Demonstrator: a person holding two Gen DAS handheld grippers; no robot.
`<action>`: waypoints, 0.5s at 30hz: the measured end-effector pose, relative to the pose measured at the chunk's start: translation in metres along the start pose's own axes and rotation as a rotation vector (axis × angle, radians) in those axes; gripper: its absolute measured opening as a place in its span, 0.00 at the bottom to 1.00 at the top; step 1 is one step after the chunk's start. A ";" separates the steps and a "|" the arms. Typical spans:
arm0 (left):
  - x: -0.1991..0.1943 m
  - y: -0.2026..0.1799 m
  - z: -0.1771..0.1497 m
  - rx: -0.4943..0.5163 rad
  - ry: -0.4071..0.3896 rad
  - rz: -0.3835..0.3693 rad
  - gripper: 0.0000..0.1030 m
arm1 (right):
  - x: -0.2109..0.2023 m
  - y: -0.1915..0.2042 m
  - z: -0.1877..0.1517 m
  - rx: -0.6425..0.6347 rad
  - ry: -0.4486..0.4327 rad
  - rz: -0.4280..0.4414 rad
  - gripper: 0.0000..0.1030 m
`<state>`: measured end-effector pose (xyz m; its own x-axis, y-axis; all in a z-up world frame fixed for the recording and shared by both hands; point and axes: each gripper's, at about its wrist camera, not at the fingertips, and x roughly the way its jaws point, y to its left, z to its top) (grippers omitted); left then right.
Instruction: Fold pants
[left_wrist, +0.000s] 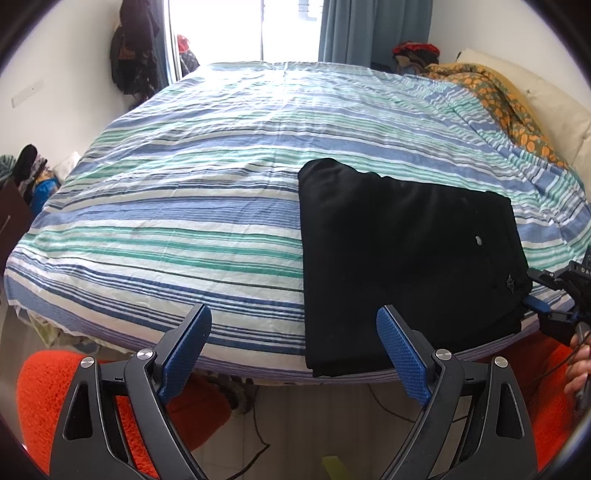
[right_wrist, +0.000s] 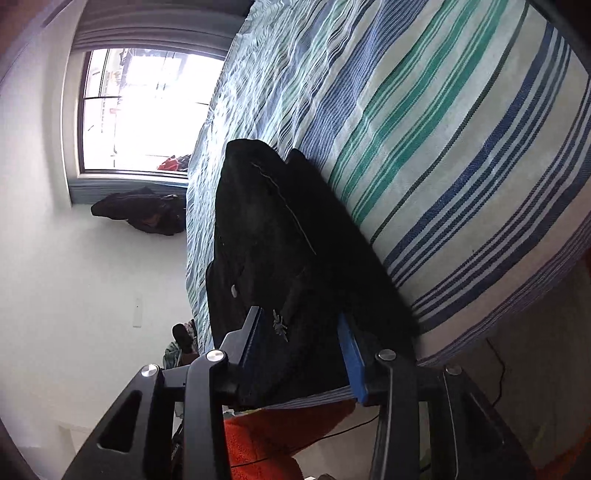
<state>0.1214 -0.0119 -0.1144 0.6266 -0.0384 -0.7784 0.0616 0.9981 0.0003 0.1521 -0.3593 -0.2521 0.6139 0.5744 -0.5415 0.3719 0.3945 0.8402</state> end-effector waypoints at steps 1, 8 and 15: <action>0.000 0.001 0.000 0.000 0.002 0.000 0.89 | 0.002 0.000 0.001 0.007 -0.009 0.007 0.40; -0.002 0.003 -0.001 -0.007 -0.011 0.003 0.89 | -0.023 0.043 -0.015 -0.222 -0.066 0.014 0.15; -0.002 0.003 -0.001 -0.009 -0.009 -0.011 0.89 | -0.008 0.016 -0.029 -0.247 -0.014 -0.156 0.14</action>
<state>0.1200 -0.0091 -0.1133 0.6333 -0.0499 -0.7723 0.0618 0.9980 -0.0138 0.1328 -0.3370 -0.2351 0.5730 0.4840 -0.6614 0.2827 0.6408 0.7138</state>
